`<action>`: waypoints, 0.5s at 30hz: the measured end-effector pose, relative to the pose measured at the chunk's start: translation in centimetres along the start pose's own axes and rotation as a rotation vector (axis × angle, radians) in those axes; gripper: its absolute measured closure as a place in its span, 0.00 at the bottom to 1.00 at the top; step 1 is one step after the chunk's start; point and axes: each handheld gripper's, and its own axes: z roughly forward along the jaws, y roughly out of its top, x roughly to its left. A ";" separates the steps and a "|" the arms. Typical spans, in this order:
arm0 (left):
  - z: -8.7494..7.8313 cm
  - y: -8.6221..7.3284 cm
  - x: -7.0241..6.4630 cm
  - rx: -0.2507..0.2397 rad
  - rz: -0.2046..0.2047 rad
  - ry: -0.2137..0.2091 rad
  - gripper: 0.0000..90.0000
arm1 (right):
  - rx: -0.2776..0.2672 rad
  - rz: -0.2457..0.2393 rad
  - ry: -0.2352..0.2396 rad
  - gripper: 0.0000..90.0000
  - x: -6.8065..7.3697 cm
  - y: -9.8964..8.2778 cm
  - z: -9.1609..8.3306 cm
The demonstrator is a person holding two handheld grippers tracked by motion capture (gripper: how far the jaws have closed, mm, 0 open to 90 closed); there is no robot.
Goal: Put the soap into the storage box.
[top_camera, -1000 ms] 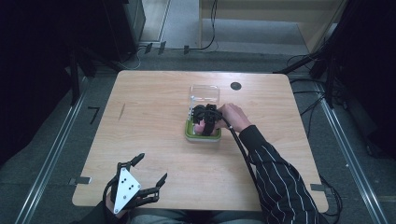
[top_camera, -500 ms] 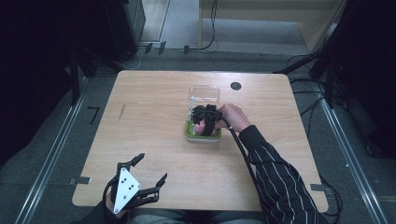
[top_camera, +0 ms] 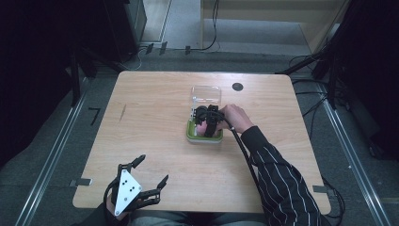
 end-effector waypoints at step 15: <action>0.3 0.1 0.0 -0.003 0.001 -0.009 0.15 | 0.019 0.115 0.006 0.23 0.3 -0.3 -2.1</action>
